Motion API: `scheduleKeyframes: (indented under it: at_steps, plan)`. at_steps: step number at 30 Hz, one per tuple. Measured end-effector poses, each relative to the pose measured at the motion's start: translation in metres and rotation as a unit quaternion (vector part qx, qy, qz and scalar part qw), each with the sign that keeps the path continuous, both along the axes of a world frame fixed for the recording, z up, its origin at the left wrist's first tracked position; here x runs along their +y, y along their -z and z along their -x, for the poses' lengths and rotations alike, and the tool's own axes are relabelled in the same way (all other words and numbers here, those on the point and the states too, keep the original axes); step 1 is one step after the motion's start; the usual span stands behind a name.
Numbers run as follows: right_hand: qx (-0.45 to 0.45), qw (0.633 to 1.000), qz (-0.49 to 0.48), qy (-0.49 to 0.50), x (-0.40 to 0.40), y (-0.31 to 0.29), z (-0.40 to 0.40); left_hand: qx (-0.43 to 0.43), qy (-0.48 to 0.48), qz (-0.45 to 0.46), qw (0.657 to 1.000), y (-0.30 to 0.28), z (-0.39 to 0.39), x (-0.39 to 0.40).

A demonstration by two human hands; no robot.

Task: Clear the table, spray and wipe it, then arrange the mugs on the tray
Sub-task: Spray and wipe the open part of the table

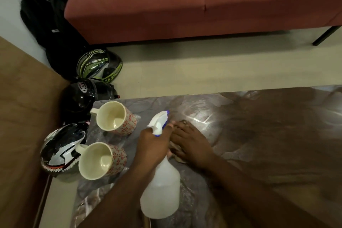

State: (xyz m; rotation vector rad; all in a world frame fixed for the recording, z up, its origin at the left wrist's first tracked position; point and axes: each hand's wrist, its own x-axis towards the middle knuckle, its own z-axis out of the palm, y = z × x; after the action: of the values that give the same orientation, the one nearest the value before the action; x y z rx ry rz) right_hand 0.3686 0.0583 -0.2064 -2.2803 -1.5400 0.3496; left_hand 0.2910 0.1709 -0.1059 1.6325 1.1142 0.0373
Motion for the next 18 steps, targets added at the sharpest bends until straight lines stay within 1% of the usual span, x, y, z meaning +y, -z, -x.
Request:
scheduleKeyframes:
  at_steps: [1, 2, 3, 4, 6, 7, 8, 9, 11, 13, 14, 16, 17, 18]
  plan:
    - [-0.008, 1.0, -0.003, -0.012, -0.015, 0.0, -0.004, 0.005, 0.009, 0.017, 1.0, 0.001, 0.002, 0.002]
    - [-0.019, 1.0, -0.004, 0.007, -0.023, 0.002, -0.014, 0.017, 0.015, 0.041, 0.999, 0.001, 0.004, 0.003]
    - [-0.023, 0.998, -0.001, 0.05, -0.025, 0.003, -0.026, 0.028, 0.02, 0.068, 0.997, 0.001, 0.005, 0.004]
    - [-0.036, 0.994, 0.004, 0.106, -0.016, 0.002, -0.039, 0.031, 0.02, 0.084, 0.996, 0.0, 0.008, 0.007]
    - [-0.075, 0.975, 0.034, 0.208, 0.02, 0.001, -0.062, 0.016, 0.0, 0.087, 0.996, 0.004, 0.017, 0.012]
    - [-0.071, 0.967, 0.035, 0.242, 0.041, 0.001, -0.068, 0.011, -0.014, 0.086, 0.996, 0.008, 0.023, 0.014]
    - [-0.064, 0.964, 0.031, 0.255, 0.058, 0.0, -0.07, 0.01, -0.03, 0.094, 0.995, 0.01, 0.027, 0.014]
    - [-0.064, 0.968, 0.031, 0.242, 0.072, 0.001, -0.067, 0.01, -0.042, 0.106, 0.993, 0.012, 0.032, 0.014]
    - [-0.06, 0.985, 0.018, 0.163, 0.078, 0.004, -0.048, 0.009, -0.047, 0.132, 0.99, 0.015, 0.04, 0.012]
    - [-0.05, 0.998, -0.005, 0.049, 0.049, 0.008, -0.018, 0.001, -0.043, 0.164, 0.986, 0.013, 0.044, 0.011]
    - [-0.035, 0.999, -0.001, -0.024, 0.025, 0.006, -0.005, 0.003, -0.044, 0.175, 0.984, 0.011, 0.046, 0.011]
    - [-0.036, 0.989, 0.02, -0.14, -0.022, 0.002, -0.012, -0.002, -0.053, 0.18, 0.982, 0.01, 0.05, 0.007]
    - [-0.032, 0.989, 0.026, -0.143, -0.035, 0.001, -0.025, -0.005, -0.061, 0.178, 0.982, 0.012, 0.053, 0.004]
    - [-0.017, 0.995, 0.036, -0.092, -0.04, -0.003, -0.038, -0.006, -0.068, 0.175, 0.982, 0.014, 0.056, 0.001]
